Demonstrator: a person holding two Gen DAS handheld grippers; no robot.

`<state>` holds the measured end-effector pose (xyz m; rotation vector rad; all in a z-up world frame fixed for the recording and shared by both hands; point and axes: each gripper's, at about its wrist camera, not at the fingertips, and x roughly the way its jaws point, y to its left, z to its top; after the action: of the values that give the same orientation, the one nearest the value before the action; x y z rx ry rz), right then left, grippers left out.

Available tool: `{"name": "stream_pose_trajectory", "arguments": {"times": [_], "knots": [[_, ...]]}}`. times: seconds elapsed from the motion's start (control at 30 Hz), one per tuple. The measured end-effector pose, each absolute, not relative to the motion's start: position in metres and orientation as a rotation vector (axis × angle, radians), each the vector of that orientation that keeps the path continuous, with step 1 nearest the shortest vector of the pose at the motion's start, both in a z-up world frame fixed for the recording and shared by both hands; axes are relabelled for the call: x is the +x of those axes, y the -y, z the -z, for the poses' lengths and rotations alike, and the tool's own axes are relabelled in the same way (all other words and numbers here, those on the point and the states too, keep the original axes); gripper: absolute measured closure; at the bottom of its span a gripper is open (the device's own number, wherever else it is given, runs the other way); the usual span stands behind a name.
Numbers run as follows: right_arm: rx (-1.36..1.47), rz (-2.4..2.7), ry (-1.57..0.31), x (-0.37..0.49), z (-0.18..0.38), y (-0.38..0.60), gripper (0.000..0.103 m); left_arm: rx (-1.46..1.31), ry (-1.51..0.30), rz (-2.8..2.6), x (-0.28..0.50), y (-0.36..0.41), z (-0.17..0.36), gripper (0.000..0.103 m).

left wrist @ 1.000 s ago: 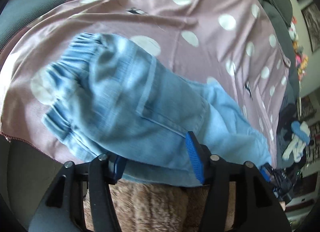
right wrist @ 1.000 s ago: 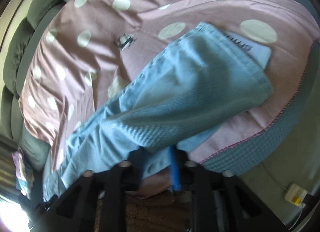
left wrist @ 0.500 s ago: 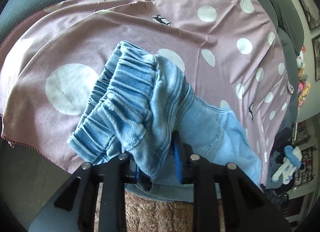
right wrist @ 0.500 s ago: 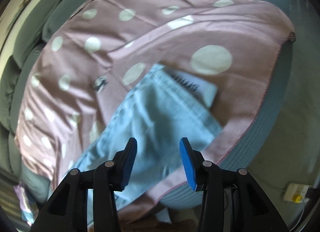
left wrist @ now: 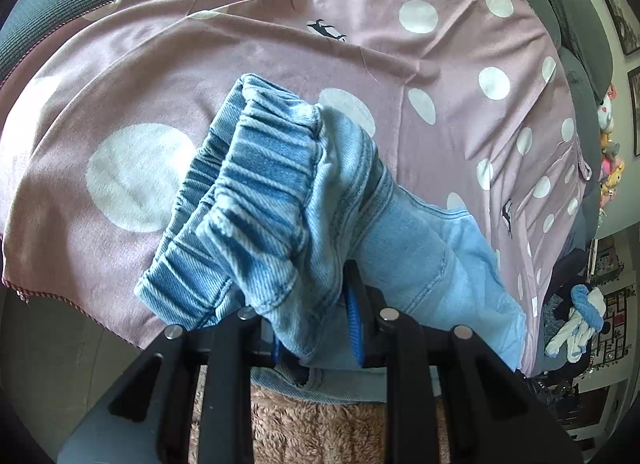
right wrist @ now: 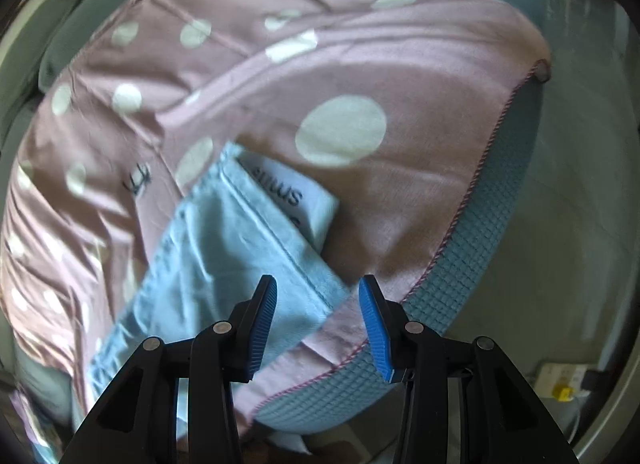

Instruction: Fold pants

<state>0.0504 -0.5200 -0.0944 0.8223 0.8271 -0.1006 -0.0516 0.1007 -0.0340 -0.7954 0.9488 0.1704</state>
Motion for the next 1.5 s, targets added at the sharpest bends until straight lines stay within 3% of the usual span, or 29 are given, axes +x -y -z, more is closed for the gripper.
{"name": "stream_pose_trajectory", "arguments": {"times": [0.07,0.13,0.4,0.63,0.8,0.9,1.17,1.3,1.5], "knots": [[0.826,0.094,-0.824,0.052,0.095,0.517,0.065,-0.799,-0.953,-0.168,-0.052,-0.101,0.034,0.079],[0.759,0.150,-0.801,0.048,0.086,0.514,0.092,-0.802,-0.957,-0.165,-0.051,-0.102,0.033,0.080],[0.684,0.093,-0.652,0.072,0.017,0.519,0.094,-0.793,-0.979,-0.148,-0.037,-0.104,0.025,0.088],[0.638,-0.090,-0.506,0.137,-0.075,0.492,0.095,-0.797,-0.868,-0.072,-0.023,-0.114,-0.016,0.092],[0.588,-0.155,-0.290,0.102,-0.130,0.488,0.095,-0.786,-0.851,-0.013,-0.044,-0.113,-0.028,0.091],[0.597,-0.069,-0.316,0.082,-0.107,0.506,0.095,-0.752,-0.945,-0.055,-0.056,-0.111,-0.004,0.091],[0.602,0.115,-0.742,0.088,0.052,0.533,0.095,-0.769,-1.085,-0.100,-0.062,-0.108,0.041,0.085],[0.620,0.151,-0.792,0.083,0.080,0.536,0.095,-0.761,-1.096,-0.110,-0.058,-0.108,0.044,0.084],[0.542,0.196,-0.798,0.085,0.078,0.527,0.095,-0.774,-1.090,-0.136,-0.061,-0.106,0.045,0.085]]}}
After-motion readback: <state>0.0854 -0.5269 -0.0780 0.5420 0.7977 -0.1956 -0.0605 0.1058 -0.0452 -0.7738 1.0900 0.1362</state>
